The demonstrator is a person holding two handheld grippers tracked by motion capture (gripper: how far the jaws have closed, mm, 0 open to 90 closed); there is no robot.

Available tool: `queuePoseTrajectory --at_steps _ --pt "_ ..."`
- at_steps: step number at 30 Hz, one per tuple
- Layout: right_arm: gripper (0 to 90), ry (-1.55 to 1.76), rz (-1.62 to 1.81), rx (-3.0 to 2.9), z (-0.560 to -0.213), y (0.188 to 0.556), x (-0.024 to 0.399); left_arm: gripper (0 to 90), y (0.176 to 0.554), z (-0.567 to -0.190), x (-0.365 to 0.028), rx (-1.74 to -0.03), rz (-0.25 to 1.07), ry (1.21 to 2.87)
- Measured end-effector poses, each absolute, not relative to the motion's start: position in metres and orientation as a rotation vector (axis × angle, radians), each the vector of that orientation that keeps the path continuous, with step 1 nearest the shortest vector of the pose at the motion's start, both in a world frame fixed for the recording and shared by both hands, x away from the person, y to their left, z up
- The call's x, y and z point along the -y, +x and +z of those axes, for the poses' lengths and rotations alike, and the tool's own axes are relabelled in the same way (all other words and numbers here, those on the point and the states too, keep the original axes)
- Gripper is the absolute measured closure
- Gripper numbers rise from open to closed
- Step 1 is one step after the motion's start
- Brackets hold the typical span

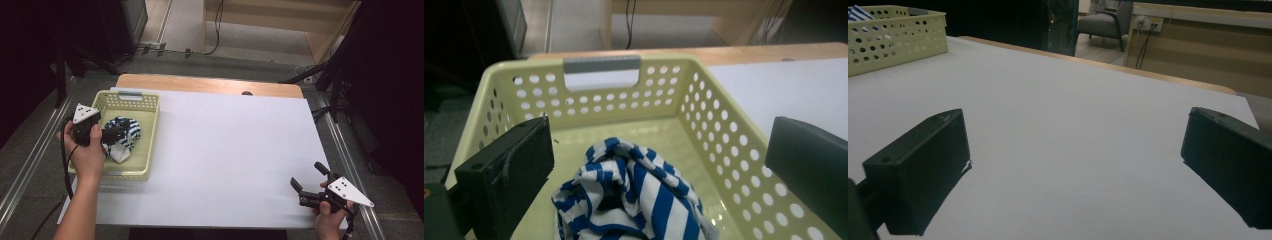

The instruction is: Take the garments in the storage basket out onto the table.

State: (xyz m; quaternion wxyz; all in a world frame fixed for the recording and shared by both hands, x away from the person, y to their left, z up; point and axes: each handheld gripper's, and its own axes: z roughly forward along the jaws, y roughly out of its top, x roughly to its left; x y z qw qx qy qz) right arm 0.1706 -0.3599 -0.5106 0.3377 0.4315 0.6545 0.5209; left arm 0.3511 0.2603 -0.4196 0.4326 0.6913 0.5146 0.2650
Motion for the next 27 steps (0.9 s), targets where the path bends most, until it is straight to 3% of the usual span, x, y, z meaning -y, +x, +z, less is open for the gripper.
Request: queuePoseTrajectory --at_steps 27 --pt "0.0 1.123 1.358 -1.709 -0.511 0.171 0.360 0.0 0.389 -0.451 -0.244 -1.521 0.463 2.058"
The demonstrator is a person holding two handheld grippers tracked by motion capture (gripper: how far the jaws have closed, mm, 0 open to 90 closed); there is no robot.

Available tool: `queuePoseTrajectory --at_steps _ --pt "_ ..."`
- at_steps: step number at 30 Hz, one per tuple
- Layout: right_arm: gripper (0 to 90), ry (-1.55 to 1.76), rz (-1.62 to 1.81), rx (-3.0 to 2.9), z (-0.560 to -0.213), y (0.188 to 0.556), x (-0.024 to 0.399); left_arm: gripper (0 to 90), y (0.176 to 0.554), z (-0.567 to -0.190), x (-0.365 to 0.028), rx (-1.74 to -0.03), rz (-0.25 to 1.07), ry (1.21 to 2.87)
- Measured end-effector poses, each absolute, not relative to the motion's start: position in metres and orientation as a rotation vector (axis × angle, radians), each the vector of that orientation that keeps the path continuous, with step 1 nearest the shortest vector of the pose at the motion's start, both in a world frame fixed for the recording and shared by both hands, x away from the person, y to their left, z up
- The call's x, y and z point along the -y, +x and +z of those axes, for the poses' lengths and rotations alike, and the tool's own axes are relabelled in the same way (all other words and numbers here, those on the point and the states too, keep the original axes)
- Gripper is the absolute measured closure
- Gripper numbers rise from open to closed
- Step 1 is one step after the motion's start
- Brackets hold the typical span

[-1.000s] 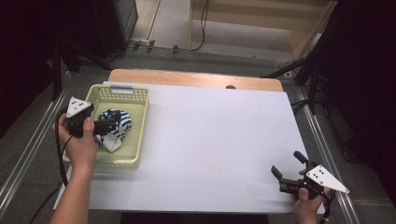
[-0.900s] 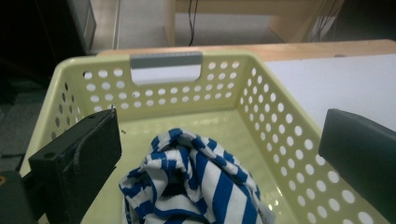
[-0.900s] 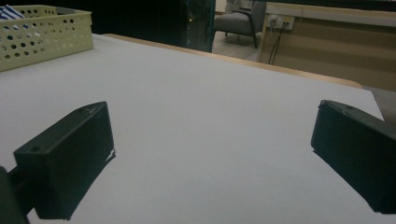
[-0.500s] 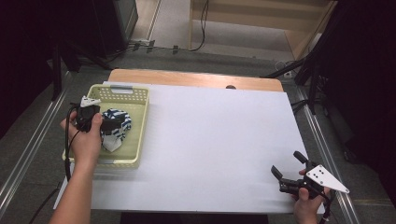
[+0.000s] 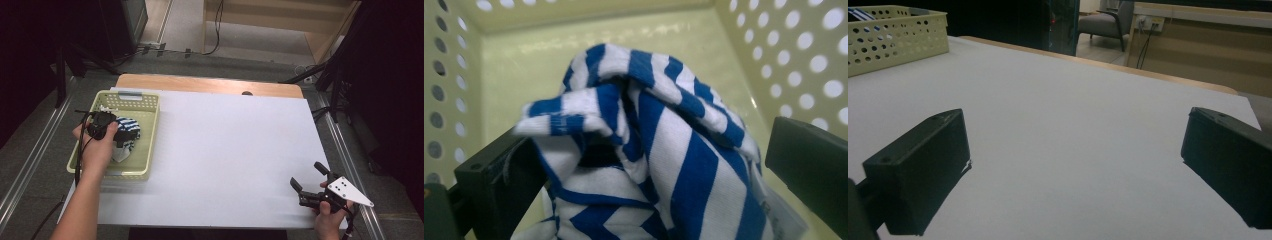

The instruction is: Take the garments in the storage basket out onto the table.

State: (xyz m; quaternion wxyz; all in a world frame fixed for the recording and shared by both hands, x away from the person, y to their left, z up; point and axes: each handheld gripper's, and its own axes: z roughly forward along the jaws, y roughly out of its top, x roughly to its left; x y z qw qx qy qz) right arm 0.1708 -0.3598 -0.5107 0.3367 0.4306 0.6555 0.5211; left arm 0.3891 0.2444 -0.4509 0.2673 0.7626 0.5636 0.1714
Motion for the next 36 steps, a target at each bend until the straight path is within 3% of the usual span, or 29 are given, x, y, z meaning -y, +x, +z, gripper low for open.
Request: queuePoseTrajectory --at_steps 18,22,36 --pt "0.0 1.121 1.365 -1.709 -0.511 0.172 0.360 2.0 0.401 -0.462 -0.237 -1.633 0.369 2.175" --pt "0.0 1.123 1.364 -1.709 -0.511 0.171 0.360 13.3 0.403 -0.465 -0.235 -1.696 0.448 2.198" --pt "0.0 1.125 1.358 -1.712 -0.511 0.172 0.360 36.4 0.403 -0.464 -0.231 -1.660 0.515 2.281"
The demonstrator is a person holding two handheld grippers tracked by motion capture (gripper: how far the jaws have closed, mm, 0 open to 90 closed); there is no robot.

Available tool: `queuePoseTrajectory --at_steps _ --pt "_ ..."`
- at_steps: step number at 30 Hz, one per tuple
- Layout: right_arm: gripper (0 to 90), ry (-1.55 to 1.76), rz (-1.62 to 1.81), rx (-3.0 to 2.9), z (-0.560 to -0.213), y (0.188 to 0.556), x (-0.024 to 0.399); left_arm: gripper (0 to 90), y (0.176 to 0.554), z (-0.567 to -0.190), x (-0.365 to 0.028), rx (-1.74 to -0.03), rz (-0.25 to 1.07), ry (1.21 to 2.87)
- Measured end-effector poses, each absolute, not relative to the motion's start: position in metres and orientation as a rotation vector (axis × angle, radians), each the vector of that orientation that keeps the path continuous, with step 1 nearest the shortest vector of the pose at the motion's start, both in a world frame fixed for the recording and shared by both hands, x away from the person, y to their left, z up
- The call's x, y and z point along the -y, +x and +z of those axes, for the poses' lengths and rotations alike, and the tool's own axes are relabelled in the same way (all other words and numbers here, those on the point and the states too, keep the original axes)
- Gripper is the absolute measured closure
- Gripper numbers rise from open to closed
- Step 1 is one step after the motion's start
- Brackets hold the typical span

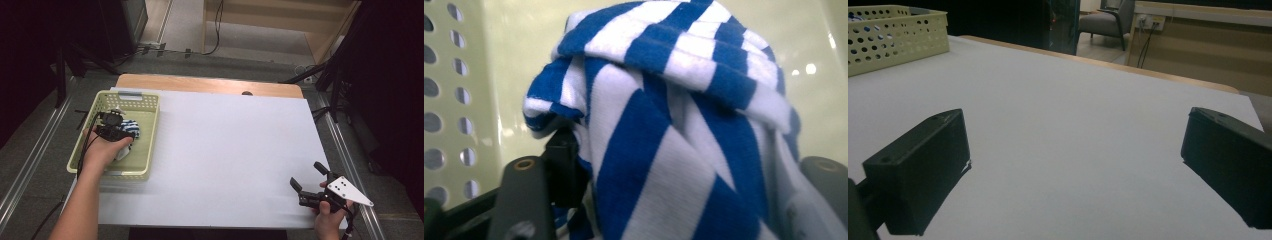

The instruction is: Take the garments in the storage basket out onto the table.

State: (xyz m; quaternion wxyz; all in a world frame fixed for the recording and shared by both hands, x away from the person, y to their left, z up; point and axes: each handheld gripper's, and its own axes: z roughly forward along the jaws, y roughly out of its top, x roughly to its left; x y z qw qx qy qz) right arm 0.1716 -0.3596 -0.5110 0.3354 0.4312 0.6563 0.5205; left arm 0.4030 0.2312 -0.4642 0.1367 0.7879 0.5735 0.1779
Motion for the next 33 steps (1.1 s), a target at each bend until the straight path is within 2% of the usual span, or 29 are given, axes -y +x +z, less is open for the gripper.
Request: queuePoseTrajectory --at_steps 4,7,21,33 --pt "0.0 1.125 1.357 -1.712 -0.511 0.171 0.360 47.2 0.402 -0.462 -0.232 -1.638 0.515 2.273" --pt "0.0 1.125 1.359 -1.710 -0.511 0.172 0.360 51.2 0.402 -0.461 -0.233 -1.633 0.497 2.258" --pt "0.0 1.126 1.357 -1.713 -0.511 0.172 0.360 60.9 0.403 -0.458 -0.239 -1.625 0.455 2.200" --pt "0.0 1.126 1.357 -1.712 -0.511 0.172 0.360 63.6 0.404 -0.455 -0.241 -1.612 0.462 2.162"
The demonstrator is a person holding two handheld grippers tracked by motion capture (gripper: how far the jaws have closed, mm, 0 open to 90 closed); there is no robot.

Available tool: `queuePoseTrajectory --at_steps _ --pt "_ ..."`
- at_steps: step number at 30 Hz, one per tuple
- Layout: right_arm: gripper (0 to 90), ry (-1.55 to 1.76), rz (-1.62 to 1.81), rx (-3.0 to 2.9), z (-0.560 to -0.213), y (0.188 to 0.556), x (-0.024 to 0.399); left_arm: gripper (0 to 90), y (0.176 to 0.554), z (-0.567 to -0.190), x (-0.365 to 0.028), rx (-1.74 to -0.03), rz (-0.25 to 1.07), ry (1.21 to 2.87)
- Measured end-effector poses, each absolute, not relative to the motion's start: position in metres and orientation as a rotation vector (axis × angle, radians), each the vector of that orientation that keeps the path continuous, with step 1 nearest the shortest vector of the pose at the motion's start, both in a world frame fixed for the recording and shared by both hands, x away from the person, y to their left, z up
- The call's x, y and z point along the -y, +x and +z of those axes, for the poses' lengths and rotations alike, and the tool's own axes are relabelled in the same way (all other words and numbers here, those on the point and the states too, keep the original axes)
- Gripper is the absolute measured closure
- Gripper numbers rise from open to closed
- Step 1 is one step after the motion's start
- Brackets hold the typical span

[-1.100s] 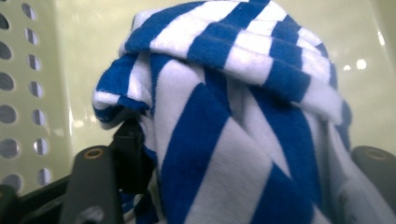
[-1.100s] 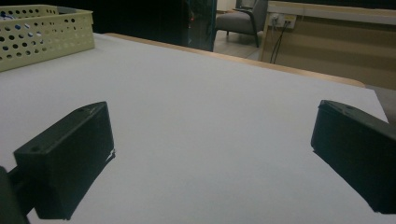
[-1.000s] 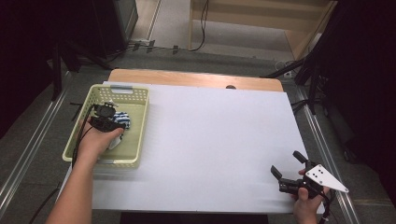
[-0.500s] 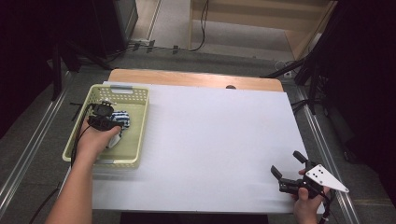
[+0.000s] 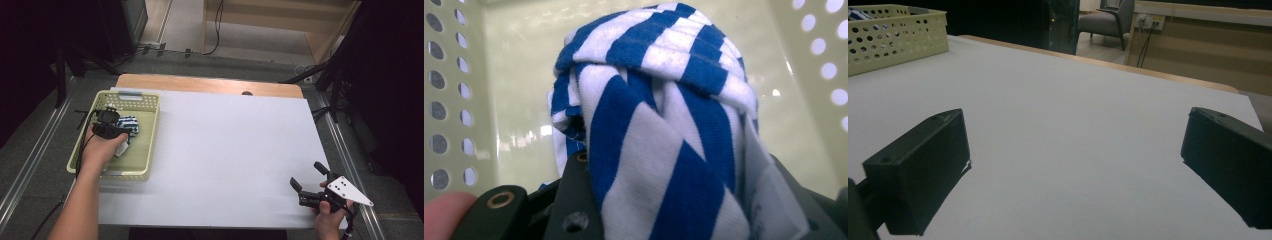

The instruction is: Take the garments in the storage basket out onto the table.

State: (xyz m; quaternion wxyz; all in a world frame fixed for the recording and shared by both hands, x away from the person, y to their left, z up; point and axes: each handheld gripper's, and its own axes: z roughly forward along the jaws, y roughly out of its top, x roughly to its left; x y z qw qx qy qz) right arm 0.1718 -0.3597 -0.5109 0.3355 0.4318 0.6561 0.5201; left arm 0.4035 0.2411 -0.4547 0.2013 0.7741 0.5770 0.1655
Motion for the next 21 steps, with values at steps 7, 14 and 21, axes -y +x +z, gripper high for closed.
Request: queuePoseTrajectory --at_steps 7,14,21 --pt "0.0 1.126 1.358 -1.711 -0.511 0.172 0.360 64.3 0.401 -0.451 -0.242 -1.593 0.492 2.130" --pt "0.0 1.129 1.358 -1.710 -0.511 0.172 0.360 64.3 0.399 -0.447 -0.242 -1.564 0.505 2.103" --pt "0.0 1.128 1.357 -1.711 -0.511 0.172 0.360 64.2 0.396 -0.442 -0.245 -1.545 0.539 2.052"
